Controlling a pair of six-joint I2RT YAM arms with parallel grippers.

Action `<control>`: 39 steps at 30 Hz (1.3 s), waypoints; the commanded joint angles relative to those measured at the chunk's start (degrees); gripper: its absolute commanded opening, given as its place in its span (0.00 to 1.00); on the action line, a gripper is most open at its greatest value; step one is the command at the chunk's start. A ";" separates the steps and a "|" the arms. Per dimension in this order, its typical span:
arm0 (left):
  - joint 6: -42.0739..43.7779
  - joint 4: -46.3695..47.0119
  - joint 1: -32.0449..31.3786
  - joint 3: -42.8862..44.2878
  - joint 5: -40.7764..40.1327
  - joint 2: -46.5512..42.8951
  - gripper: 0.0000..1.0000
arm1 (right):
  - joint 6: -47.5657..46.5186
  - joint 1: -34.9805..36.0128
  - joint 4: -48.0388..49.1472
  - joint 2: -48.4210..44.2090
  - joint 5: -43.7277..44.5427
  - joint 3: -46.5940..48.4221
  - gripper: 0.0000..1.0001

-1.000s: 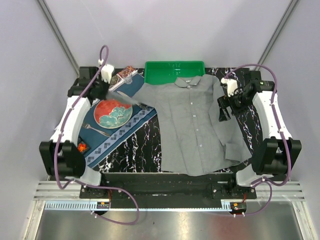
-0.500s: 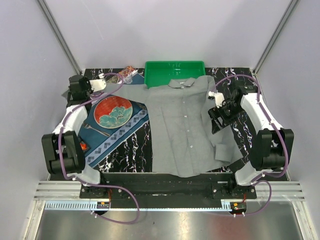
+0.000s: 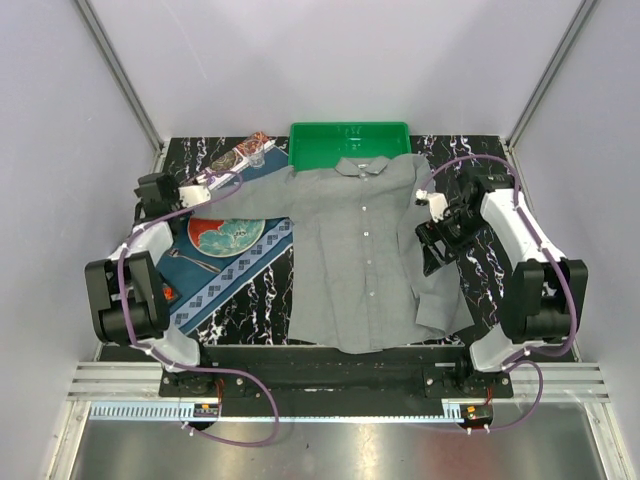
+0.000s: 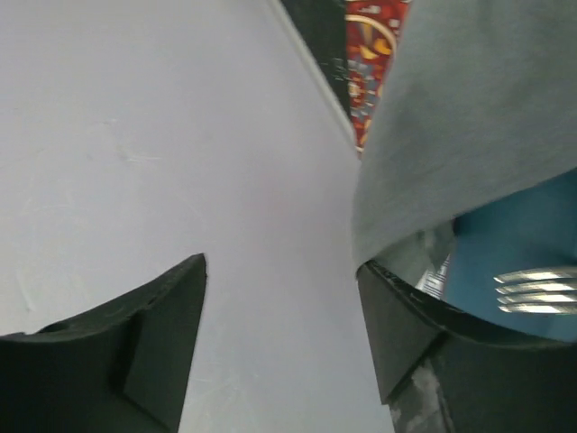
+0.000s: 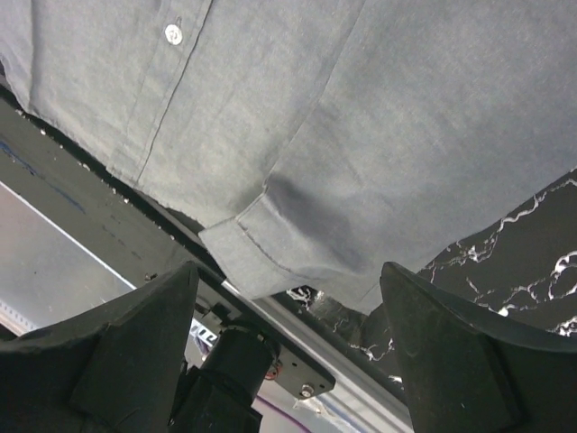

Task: Pin the brooch onto the clothing
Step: Flatten out the crumpled clothing at the center of the board.

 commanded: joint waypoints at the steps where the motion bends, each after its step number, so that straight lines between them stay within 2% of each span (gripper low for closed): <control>1: -8.21 -11.88 0.38 3.52 10.64 -9.41 0.78 | -2.08 0.20 -5.12 -6.24 1.70 1.16 0.89; 3: -13.73 -19.27 0.39 6.33 14.62 -12.41 0.84 | -3.31 0.20 -6.01 -8.61 3.28 -0.33 0.90; 5: -16.65 -25.75 0.12 8.17 21.21 -16.98 0.98 | -5.15 0.20 -7.68 -9.76 4.59 -2.43 0.91; 6: -19.80 -27.01 -0.14 8.53 23.93 -18.56 0.99 | -5.77 0.29 -8.03 -10.81 5.30 -3.41 0.91; 9: -25.36 -30.79 -4.60 8.36 26.49 -24.10 0.99 | -7.36 1.42 -6.55 -13.01 8.46 -8.41 0.99; 11: -28.77 -32.90 -7.42 7.14 26.94 -27.70 0.99 | -6.05 3.00 -4.17 -13.80 9.26 -11.14 1.00; 15: -33.44 -34.84 -16.20 4.24 26.86 -32.28 0.99 | -2.80 10.46 -0.05 -13.98 11.10 -14.39 1.00; 18: -37.75 -36.07 -19.29 3.09 27.03 -33.52 0.99 | -0.42 13.90 1.19 -13.02 11.38 -15.89 1.00; 22: -42.76 -36.69 -19.92 2.74 27.21 -33.61 0.99 | 5.80 20.31 7.94 -12.05 14.96 -18.62 1.00; 27: -46.29 -37.13 -19.92 2.30 28.08 -33.78 0.99 | 13.90 21.82 17.52 -8.36 24.35 -17.65 1.00; 30: -46.11 -38.27 -20.01 1.69 28.35 -34.22 0.99 | 14.70 22.08 17.29 -6.34 27.97 -17.65 0.97; 33: -45.41 -38.36 -20.01 0.98 28.26 -34.58 0.99 | 12.42 22.08 16.05 -4.49 29.91 -19.75 0.83; 34: -45.23 -38.36 -20.01 0.81 28.44 -34.31 0.99 | 11.63 22.08 16.31 -4.32 30.53 -20.55 0.58; 35: -45.06 -38.36 -20.01 0.80 28.96 -34.14 0.99 | 11.28 22.08 16.40 -4.32 30.79 -21.16 0.42; 37: -44.71 -38.62 -20.18 0.54 30.10 -34.05 0.99 | 11.88 22.00 15.61 -5.71 32.63 -21.08 0.05; 38: -43.75 -39.06 -20.53 0.45 32.37 -34.22 0.99 | 11.97 21.91 14.83 -6.94 33.16 -20.39 0.00; 39: -42.78 -39.50 -20.79 0.02 34.05 -34.66 0.99 | 11.89 21.13 12.99 -8.43 33.95 -17.77 0.00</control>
